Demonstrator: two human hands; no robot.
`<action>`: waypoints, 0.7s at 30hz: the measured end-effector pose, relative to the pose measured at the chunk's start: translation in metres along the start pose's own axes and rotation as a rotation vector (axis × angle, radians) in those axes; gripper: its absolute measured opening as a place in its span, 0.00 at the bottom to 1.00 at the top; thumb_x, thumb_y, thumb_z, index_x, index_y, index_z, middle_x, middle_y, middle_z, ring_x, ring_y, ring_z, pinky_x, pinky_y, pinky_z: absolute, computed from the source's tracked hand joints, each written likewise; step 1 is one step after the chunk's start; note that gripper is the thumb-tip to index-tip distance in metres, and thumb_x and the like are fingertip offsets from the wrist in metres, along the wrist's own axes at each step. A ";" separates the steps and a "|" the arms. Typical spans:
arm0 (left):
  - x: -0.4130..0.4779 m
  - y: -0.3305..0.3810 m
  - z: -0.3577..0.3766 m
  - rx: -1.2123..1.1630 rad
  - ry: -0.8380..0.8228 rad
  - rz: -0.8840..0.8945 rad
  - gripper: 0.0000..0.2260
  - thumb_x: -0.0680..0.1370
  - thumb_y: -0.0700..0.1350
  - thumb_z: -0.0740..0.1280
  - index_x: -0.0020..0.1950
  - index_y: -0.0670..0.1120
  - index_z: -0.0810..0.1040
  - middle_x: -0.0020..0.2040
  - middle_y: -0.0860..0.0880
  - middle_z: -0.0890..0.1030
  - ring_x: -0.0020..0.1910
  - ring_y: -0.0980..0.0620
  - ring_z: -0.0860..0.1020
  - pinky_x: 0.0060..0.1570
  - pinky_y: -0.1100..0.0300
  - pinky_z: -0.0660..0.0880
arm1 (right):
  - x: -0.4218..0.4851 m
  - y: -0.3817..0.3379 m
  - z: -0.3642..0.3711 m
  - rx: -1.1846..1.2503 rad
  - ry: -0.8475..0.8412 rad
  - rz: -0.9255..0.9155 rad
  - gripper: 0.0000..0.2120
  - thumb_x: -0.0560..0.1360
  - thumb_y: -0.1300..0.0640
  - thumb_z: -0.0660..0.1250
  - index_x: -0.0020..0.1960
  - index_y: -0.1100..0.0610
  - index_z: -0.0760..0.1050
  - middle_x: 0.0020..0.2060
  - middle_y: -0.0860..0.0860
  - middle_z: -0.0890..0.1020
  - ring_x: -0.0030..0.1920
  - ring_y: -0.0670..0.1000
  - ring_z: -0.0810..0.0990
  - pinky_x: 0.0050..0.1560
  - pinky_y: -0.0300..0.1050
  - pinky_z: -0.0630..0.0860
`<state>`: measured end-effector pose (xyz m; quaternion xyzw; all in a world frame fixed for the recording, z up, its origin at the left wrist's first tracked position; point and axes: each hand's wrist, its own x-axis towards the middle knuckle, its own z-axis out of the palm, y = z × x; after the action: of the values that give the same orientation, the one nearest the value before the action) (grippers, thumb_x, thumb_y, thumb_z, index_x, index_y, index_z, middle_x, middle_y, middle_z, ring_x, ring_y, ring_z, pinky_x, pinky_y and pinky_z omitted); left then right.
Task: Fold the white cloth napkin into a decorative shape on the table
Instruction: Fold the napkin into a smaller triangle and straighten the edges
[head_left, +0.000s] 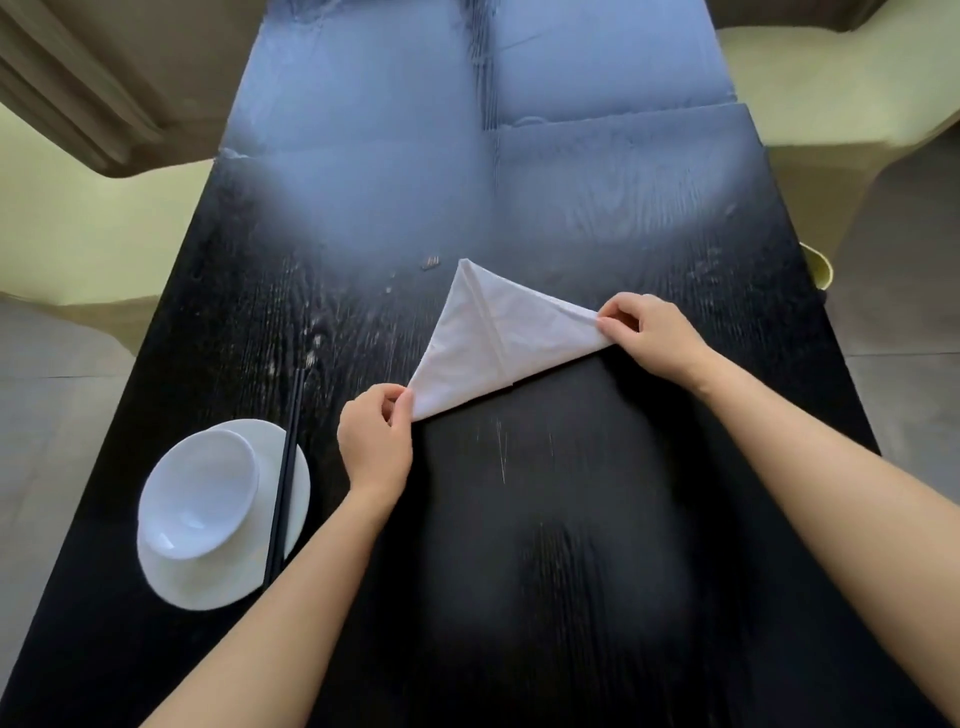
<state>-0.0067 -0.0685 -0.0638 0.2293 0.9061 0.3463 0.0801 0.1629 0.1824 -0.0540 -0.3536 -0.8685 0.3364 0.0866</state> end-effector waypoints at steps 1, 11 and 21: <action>0.001 0.001 0.004 -0.003 0.015 -0.041 0.06 0.77 0.43 0.64 0.45 0.44 0.80 0.36 0.49 0.77 0.43 0.47 0.73 0.42 0.57 0.65 | 0.001 -0.001 0.003 0.004 0.020 0.023 0.06 0.75 0.57 0.63 0.46 0.57 0.78 0.39 0.50 0.78 0.47 0.53 0.74 0.53 0.48 0.68; 0.010 0.007 0.014 0.197 0.069 0.092 0.07 0.78 0.42 0.60 0.42 0.42 0.74 0.36 0.46 0.76 0.39 0.45 0.70 0.45 0.53 0.64 | 0.000 -0.008 0.015 -0.052 0.132 0.068 0.10 0.74 0.50 0.65 0.42 0.57 0.76 0.35 0.50 0.77 0.42 0.53 0.72 0.50 0.46 0.61; 0.016 0.006 0.018 0.305 0.041 0.111 0.06 0.78 0.43 0.60 0.48 0.42 0.75 0.43 0.43 0.77 0.45 0.41 0.73 0.47 0.51 0.65 | -0.001 -0.011 0.032 -0.222 0.299 0.083 0.08 0.74 0.57 0.62 0.41 0.61 0.75 0.38 0.58 0.80 0.43 0.61 0.73 0.49 0.51 0.65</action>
<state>-0.0134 -0.0466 -0.0727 0.2815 0.9356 0.2130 0.0064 0.1455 0.1594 -0.0711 -0.4424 -0.8625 0.1855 0.1613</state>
